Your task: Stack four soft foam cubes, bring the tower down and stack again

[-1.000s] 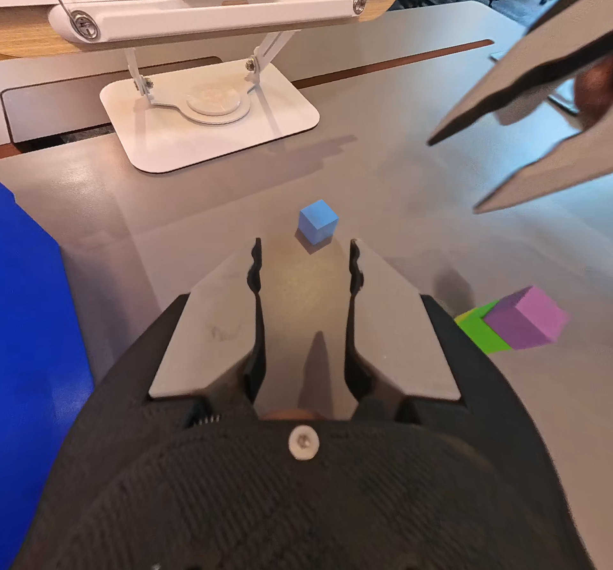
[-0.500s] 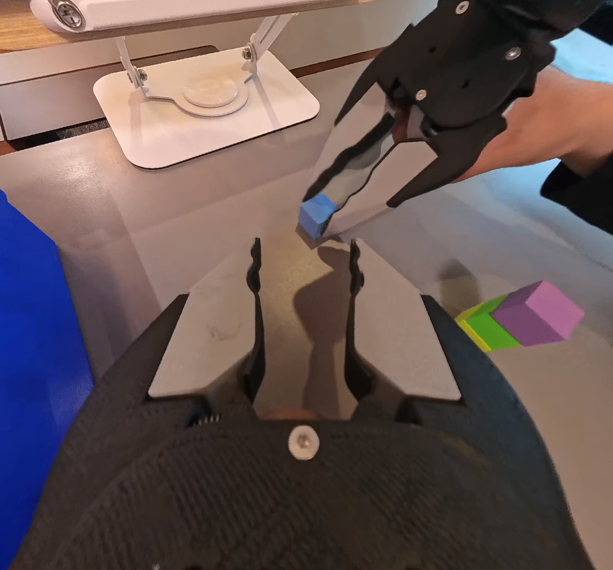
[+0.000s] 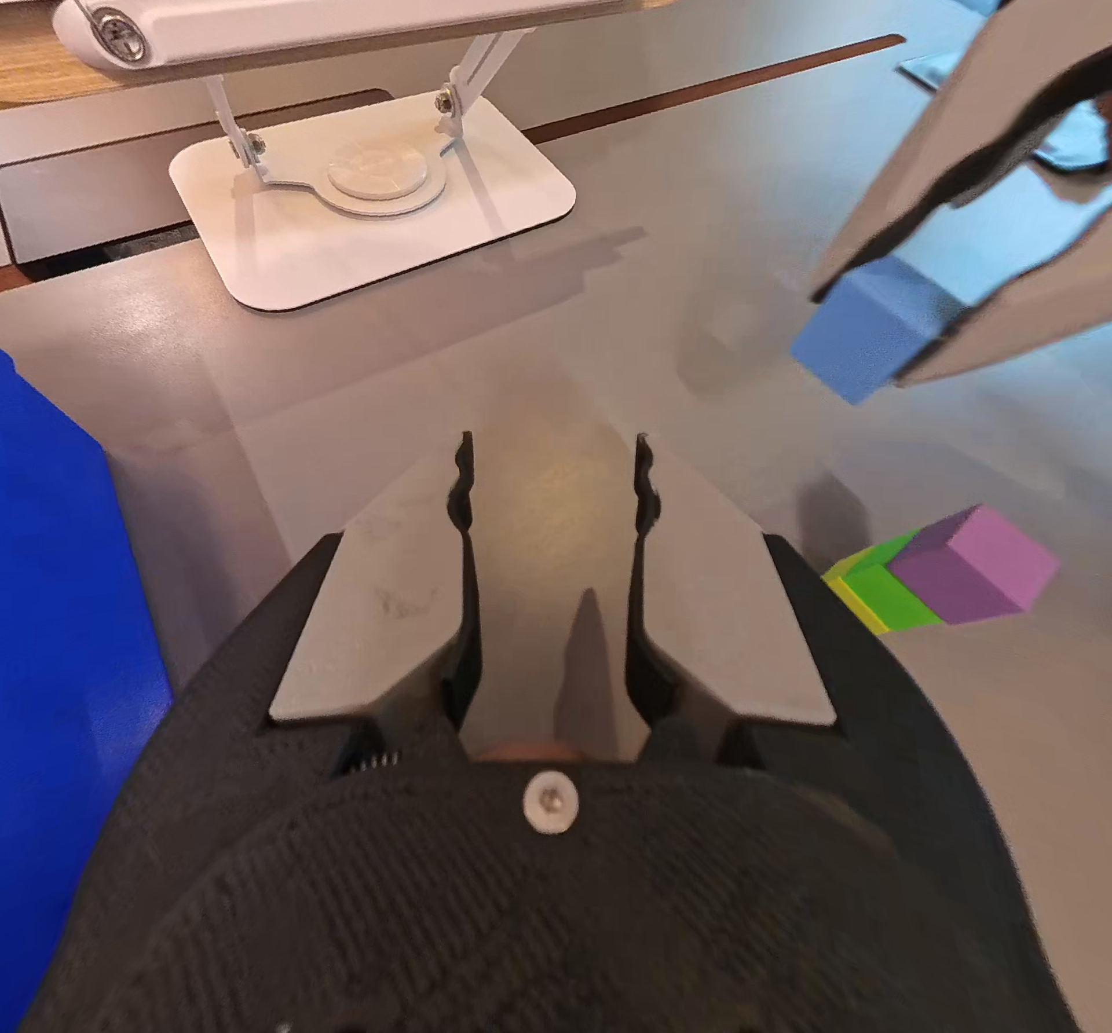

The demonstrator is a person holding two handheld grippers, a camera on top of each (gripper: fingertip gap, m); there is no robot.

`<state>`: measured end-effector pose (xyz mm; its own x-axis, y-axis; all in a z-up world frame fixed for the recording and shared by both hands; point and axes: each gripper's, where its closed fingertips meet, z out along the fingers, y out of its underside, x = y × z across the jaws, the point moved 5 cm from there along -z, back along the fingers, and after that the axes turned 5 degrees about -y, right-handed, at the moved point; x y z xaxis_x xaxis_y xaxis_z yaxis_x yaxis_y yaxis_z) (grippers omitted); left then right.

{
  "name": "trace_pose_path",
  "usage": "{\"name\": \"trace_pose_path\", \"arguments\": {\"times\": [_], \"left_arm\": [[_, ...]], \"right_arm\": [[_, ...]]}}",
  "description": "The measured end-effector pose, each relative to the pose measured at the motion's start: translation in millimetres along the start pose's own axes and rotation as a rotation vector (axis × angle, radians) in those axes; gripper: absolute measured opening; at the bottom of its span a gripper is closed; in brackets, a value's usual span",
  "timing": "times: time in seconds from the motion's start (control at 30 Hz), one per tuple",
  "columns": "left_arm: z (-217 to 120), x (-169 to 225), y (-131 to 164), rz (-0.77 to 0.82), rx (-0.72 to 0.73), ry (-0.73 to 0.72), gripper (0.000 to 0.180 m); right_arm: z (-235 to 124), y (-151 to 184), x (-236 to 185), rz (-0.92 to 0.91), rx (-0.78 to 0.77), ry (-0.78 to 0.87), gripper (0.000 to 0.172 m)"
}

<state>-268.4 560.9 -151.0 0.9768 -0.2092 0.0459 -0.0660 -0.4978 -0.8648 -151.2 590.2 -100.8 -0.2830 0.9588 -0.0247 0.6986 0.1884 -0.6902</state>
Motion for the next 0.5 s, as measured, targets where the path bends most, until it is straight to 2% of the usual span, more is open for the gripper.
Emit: {"name": "trace_pose_path", "arguments": {"times": [0.23,0.5], "left_arm": [[0.7,0.7,1.0,0.004,-0.001,-0.001,0.052],[2.3,-1.2,2.7,-0.003,-0.008,-0.001,0.052]], "right_arm": [[-3.2,2.3,-48.0,-0.109,-0.139,-0.016,0.025],[3.5,12.6,-65.1,-0.123,-0.185,-0.026,0.025]]}}
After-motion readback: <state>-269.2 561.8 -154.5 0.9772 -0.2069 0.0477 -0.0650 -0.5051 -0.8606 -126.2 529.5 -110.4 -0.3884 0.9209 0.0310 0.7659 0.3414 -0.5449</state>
